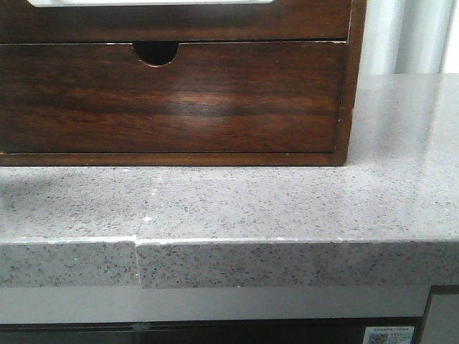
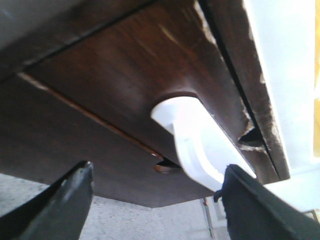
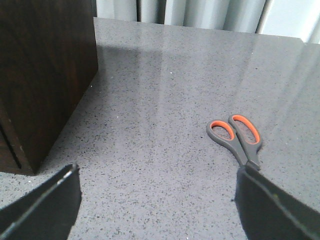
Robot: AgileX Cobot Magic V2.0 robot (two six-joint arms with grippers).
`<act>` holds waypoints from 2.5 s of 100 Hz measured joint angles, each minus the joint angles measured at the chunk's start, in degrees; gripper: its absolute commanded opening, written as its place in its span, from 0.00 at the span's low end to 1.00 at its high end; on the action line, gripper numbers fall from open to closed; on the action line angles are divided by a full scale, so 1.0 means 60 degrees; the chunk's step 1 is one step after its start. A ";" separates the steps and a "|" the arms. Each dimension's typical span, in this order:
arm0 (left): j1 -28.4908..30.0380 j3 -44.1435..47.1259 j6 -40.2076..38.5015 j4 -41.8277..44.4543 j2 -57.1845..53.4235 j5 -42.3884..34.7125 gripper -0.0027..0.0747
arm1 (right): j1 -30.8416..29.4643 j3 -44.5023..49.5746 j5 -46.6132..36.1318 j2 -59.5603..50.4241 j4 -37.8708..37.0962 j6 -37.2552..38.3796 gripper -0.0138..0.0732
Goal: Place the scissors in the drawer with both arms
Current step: 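Pull the drawer open toward the robot with the left gripper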
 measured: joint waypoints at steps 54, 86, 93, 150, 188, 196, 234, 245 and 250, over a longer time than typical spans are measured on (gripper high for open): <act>0.0000 -0.1688 0.0121 0.0049 0.2268 0.2155 0.67 | 0.0000 0.0000 0.0000 0.0000 0.0000 0.0000 0.81; 0.0000 -0.1748 0.0121 0.0087 0.2469 0.2376 0.48 | 0.0000 0.0000 0.0000 0.0000 0.0000 0.0000 0.81; 0.0000 -0.1748 0.0121 0.0108 0.2469 0.2345 0.41 | 0.0000 0.0000 0.0000 0.0000 0.0000 0.0000 0.81; 0.0000 -0.1748 -0.0215 0.0246 0.2510 0.2469 0.18 | 0.0000 0.0000 0.0000 0.0000 0.0000 0.0000 0.81; 0.0000 -0.0232 -0.0272 0.0157 0.0697 0.2412 0.18 | 0.0000 0.0000 0.0000 0.0000 0.0000 0.0000 0.81; 0.0000 0.0325 -0.0272 0.0137 0.0024 0.2412 0.18 | 0.0000 0.0000 0.0000 0.0000 0.0000 0.0000 0.81; 0.0000 0.1968 -0.0776 0.0293 -0.2920 0.2125 0.18 | 0.0000 0.0000 0.0000 0.0000 0.0000 0.0000 0.81; 0.0000 0.1987 -0.0865 0.0358 -0.3072 0.2064 0.19 | 0.0000 0.0000 0.0000 0.0000 0.0000 0.0000 0.81; 0.0000 0.1987 -0.0933 0.0381 -0.3095 0.2041 0.22 | 0.0000 0.0000 0.0000 0.0000 0.0000 0.0000 0.81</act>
